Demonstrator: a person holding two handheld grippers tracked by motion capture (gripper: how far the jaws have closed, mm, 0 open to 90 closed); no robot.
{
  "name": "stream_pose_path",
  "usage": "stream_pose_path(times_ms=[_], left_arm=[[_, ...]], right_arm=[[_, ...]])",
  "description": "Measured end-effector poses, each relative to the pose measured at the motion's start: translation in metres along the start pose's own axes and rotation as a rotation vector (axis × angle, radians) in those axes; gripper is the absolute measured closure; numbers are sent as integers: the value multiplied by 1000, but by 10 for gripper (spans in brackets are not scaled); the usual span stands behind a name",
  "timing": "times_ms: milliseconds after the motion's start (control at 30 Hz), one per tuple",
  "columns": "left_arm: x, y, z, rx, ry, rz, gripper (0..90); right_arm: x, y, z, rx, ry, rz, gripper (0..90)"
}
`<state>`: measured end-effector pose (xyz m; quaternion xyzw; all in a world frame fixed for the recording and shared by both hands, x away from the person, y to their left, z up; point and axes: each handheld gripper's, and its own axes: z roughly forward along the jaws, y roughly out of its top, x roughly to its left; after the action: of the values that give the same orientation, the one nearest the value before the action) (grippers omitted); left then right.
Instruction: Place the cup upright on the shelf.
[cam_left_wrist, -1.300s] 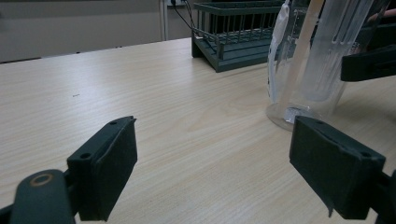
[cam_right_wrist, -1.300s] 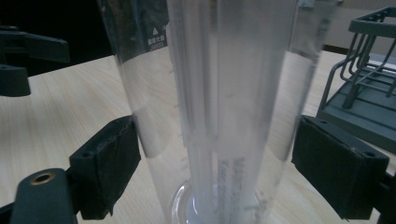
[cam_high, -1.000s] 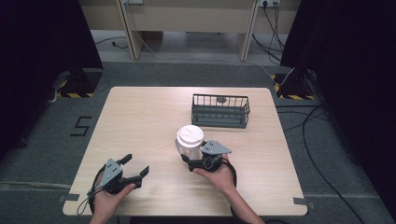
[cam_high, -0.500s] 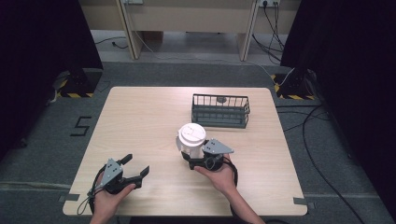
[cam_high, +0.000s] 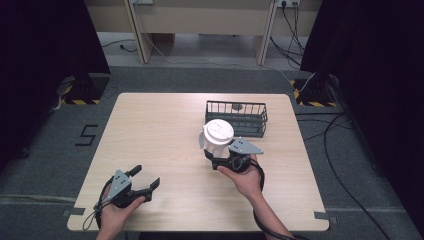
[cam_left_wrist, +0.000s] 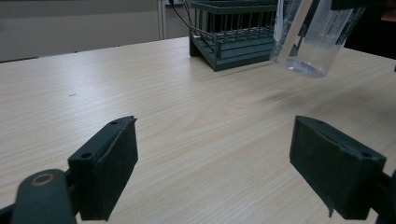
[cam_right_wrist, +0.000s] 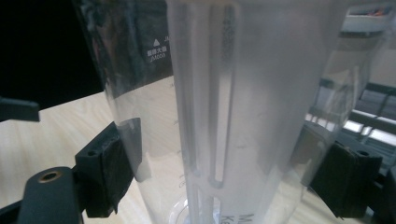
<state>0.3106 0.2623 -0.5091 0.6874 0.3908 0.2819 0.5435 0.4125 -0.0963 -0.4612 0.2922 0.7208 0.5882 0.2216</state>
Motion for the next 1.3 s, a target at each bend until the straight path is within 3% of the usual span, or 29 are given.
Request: stream_pose_path(times_ms=[800, 1300], left_arm=[[1, 0, 0, 0, 4, -7, 146], [2, 0, -1, -4, 5, -13, 146]], right_arm=[[-53, 51, -15, -40, -140, -7, 181], [-78, 72, -15, -45, -212, -4, 181]])
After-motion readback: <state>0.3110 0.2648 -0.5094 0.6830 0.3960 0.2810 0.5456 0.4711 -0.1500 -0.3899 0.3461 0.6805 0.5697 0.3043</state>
